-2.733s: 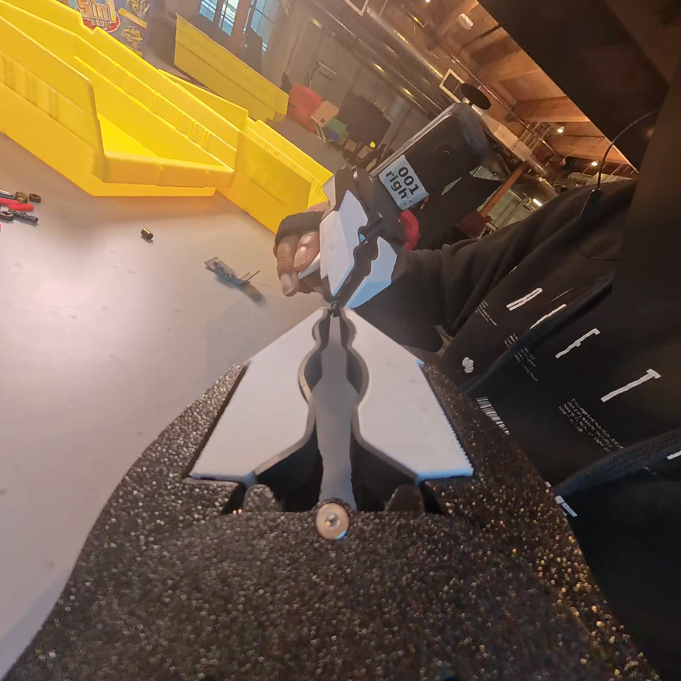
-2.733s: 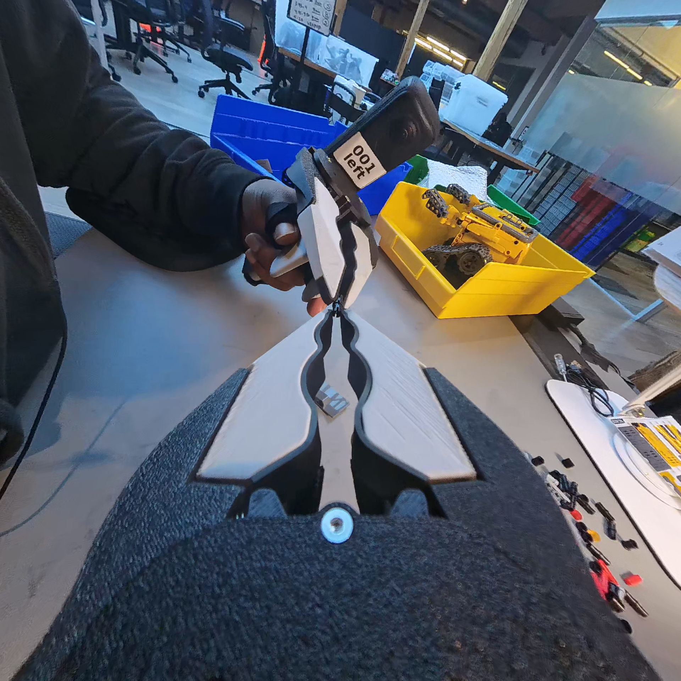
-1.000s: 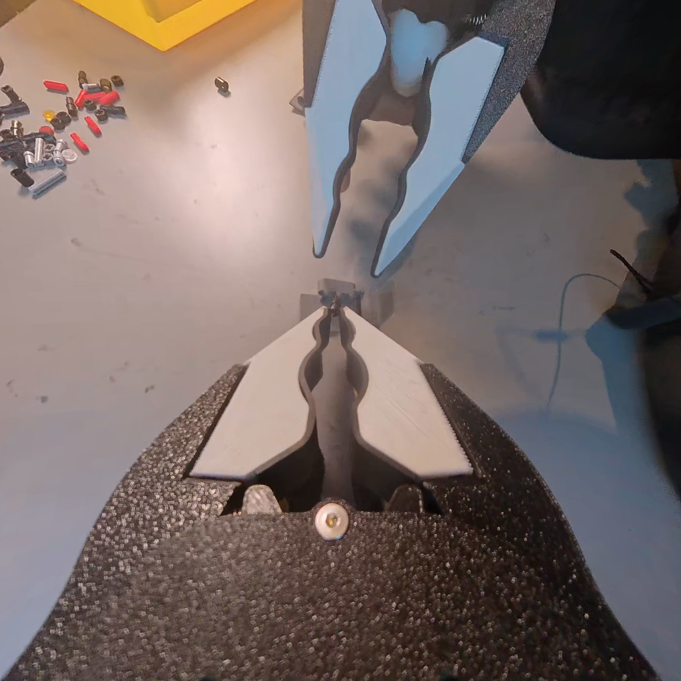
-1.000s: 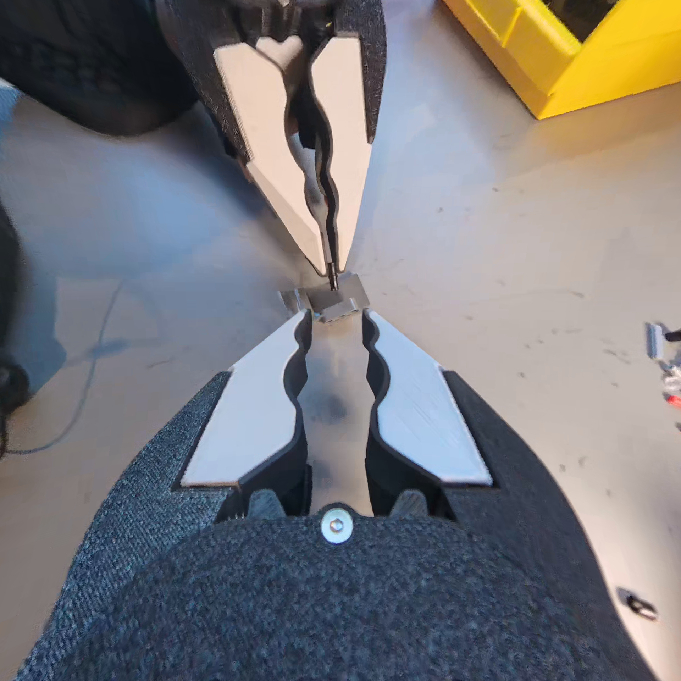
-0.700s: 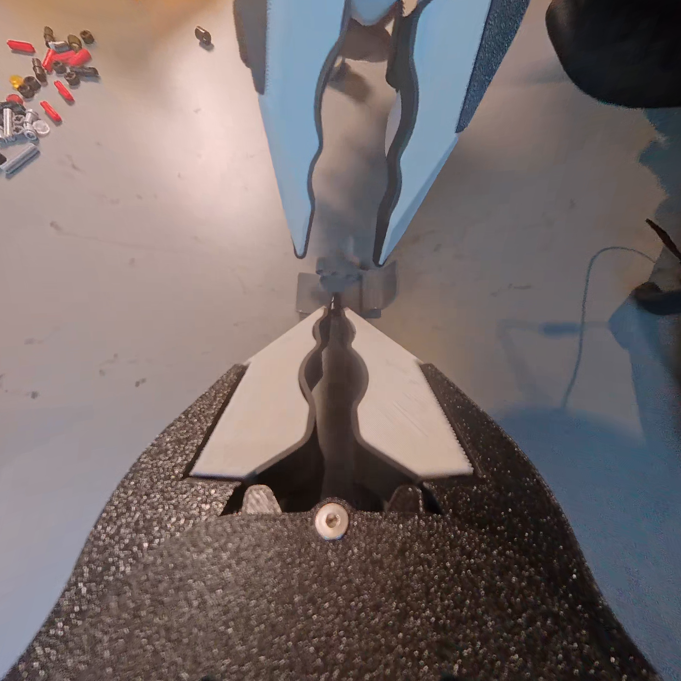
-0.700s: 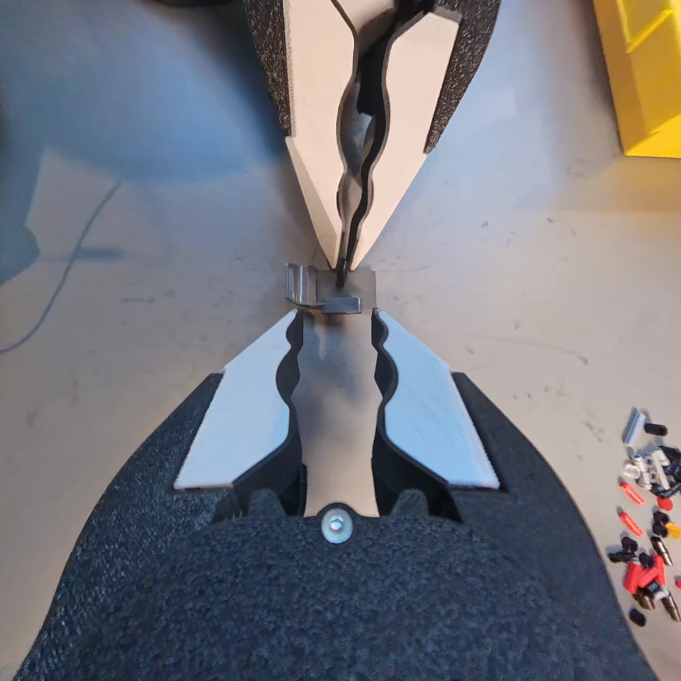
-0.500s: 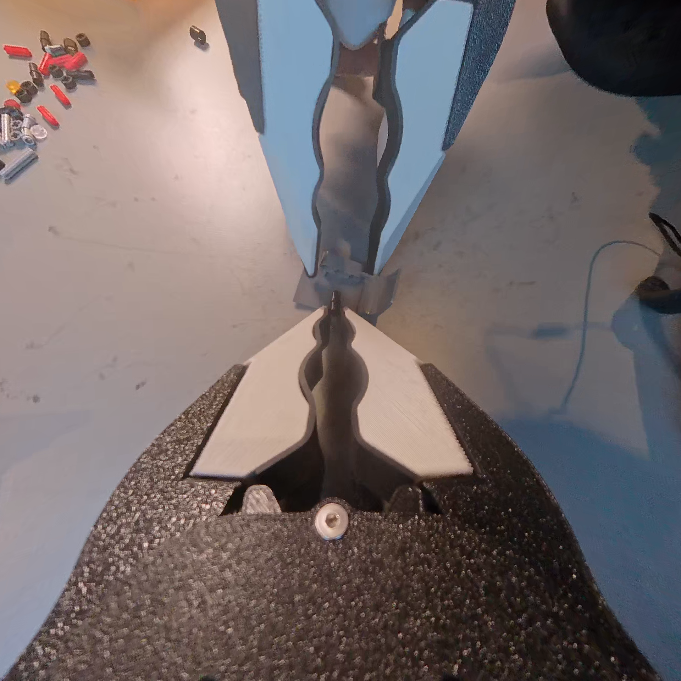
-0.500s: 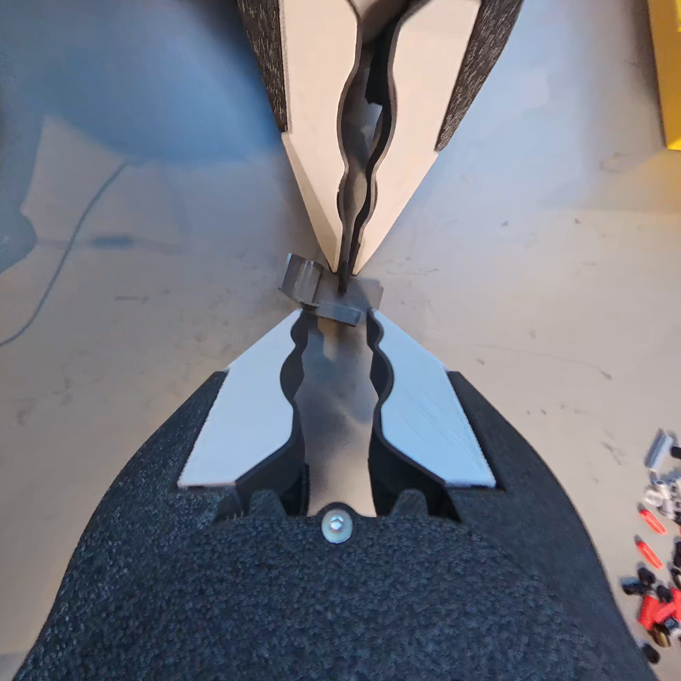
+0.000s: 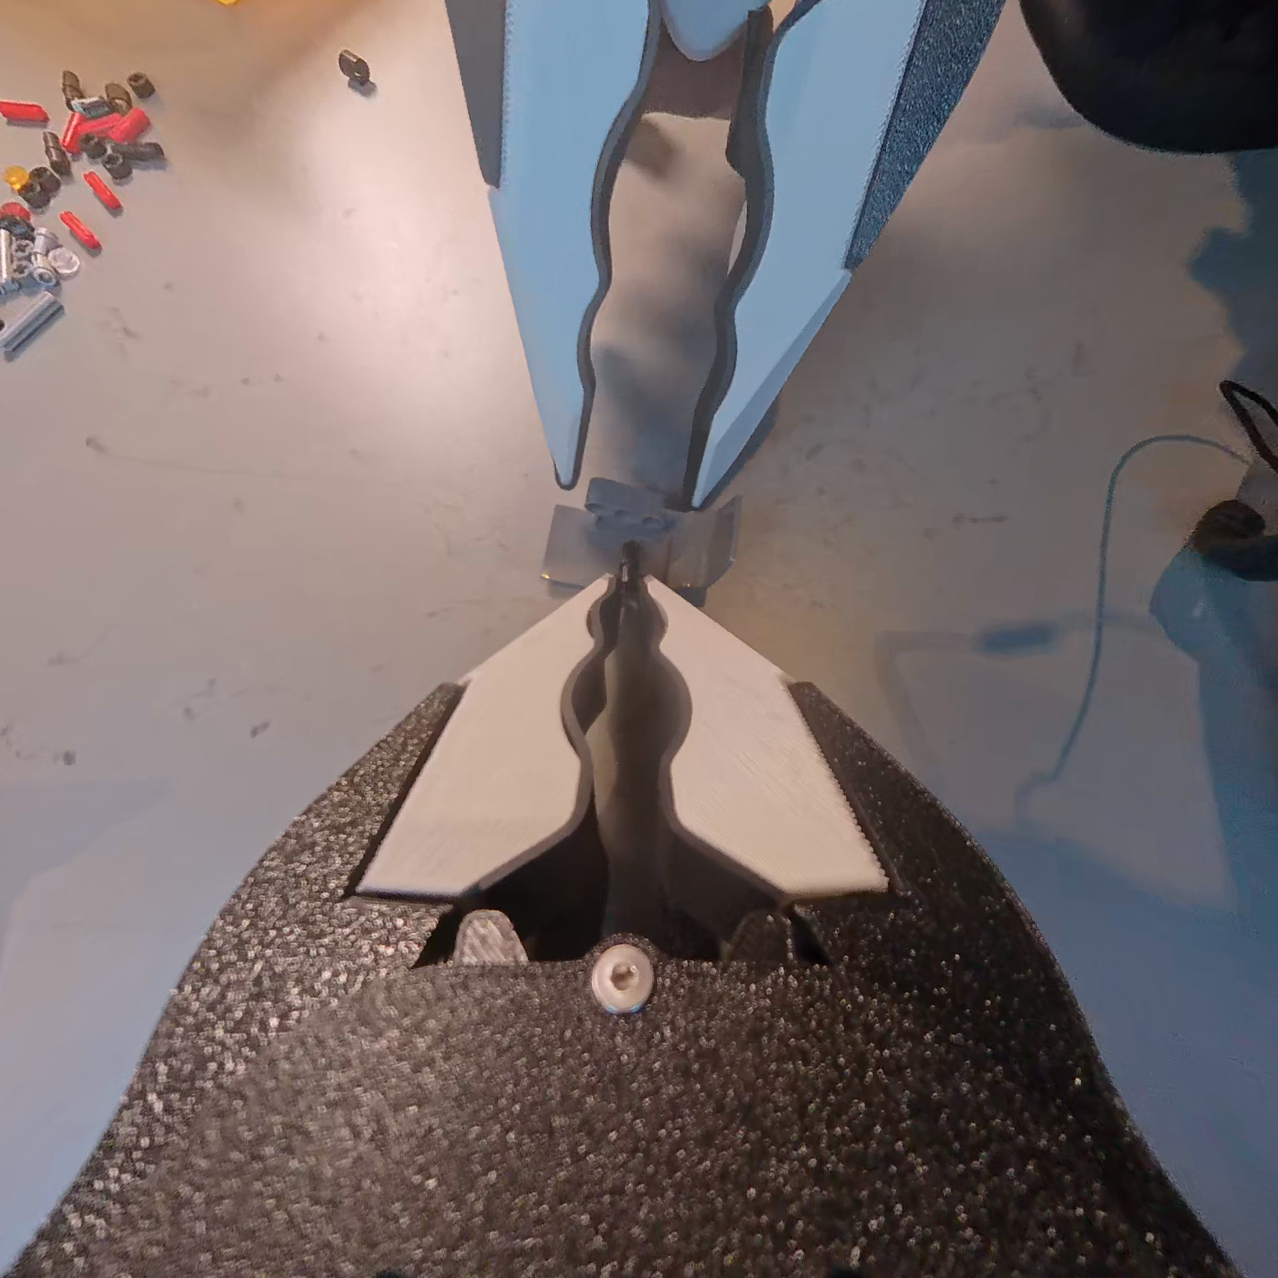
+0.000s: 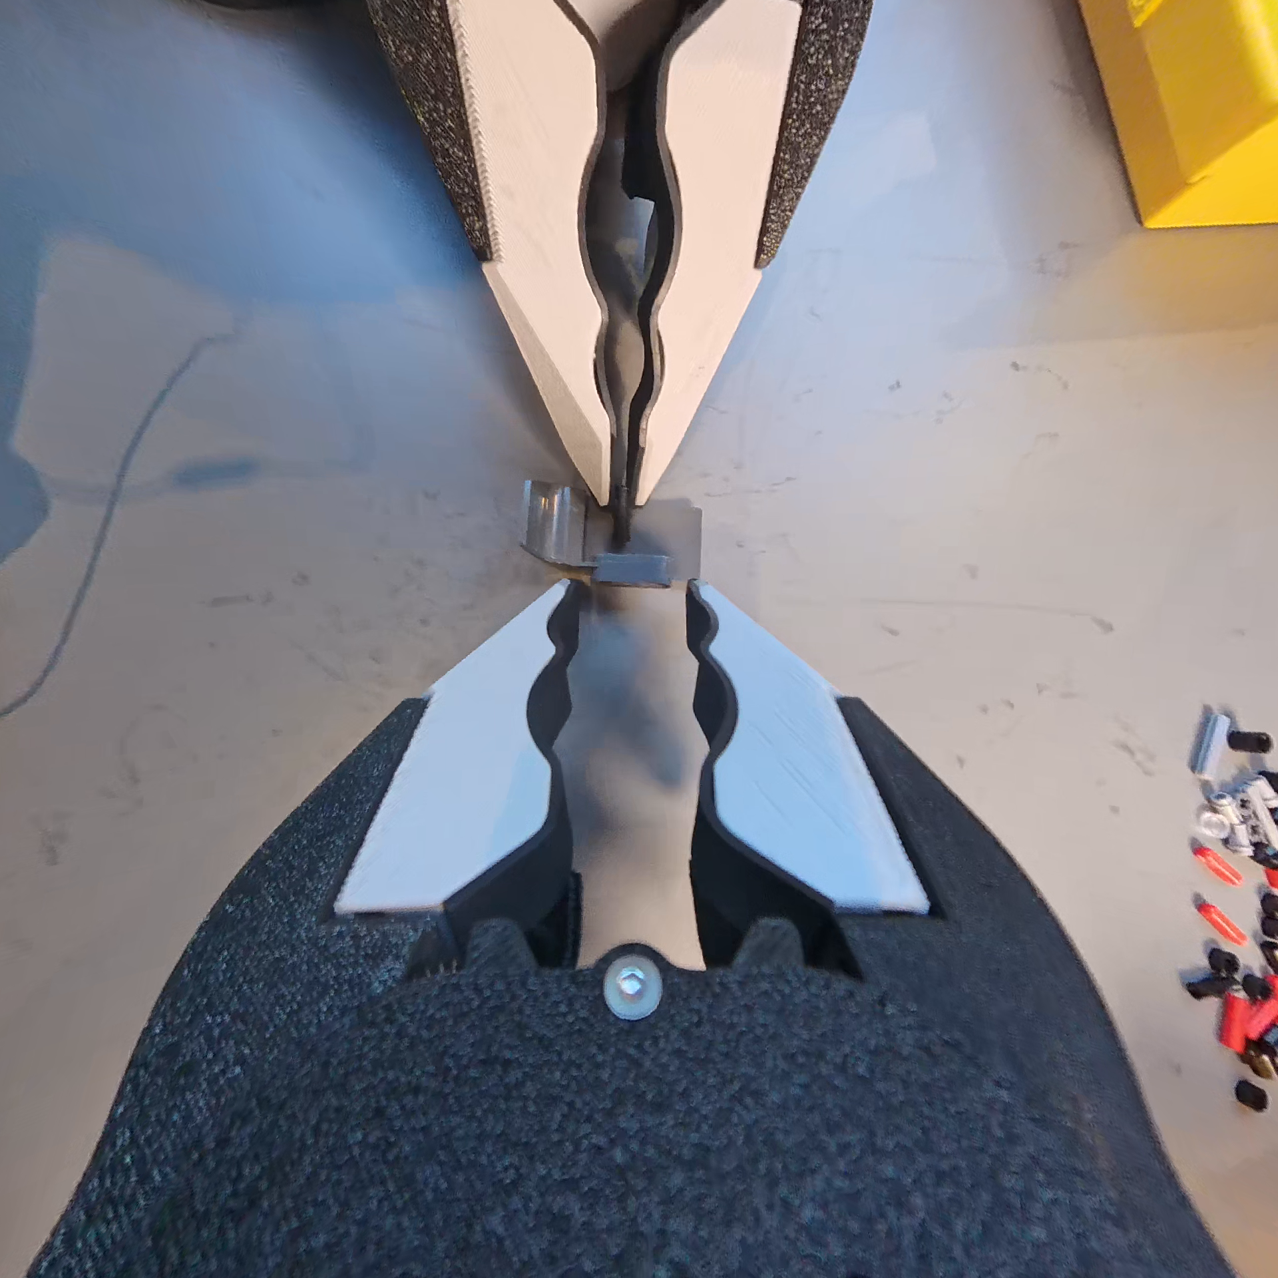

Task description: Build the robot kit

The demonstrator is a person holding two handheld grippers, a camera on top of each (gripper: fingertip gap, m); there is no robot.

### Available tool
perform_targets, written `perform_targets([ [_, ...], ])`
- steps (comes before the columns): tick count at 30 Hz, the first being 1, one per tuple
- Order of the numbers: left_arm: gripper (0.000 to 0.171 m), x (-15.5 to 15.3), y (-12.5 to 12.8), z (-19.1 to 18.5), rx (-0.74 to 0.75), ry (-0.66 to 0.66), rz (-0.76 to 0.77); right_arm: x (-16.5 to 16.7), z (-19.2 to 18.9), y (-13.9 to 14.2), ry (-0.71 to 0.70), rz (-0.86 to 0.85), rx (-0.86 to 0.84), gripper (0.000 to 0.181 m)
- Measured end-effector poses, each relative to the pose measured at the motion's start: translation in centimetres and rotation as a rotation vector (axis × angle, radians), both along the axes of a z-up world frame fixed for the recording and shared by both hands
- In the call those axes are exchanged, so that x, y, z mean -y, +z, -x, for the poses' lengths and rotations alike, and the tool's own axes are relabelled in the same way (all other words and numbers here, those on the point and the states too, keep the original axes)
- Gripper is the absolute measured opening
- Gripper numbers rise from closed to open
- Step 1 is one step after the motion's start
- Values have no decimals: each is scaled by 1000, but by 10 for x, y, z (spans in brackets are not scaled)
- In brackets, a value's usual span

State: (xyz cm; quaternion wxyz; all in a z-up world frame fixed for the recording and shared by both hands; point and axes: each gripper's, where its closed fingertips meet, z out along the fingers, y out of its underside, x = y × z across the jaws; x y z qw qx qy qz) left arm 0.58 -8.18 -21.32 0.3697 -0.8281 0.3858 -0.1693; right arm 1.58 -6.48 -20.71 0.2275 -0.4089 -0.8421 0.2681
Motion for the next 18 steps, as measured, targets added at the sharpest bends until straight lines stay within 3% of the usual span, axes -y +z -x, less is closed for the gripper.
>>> perform_targets([
  [10, 2, -1, 0, 2, -62, -31, -70, 7, 3, -4, 20, 26, -6, 24],
  [18, 2, -1, 17, -2, 53, -45, -92, 8, 3, -3, 34, 17, -46, 24],
])
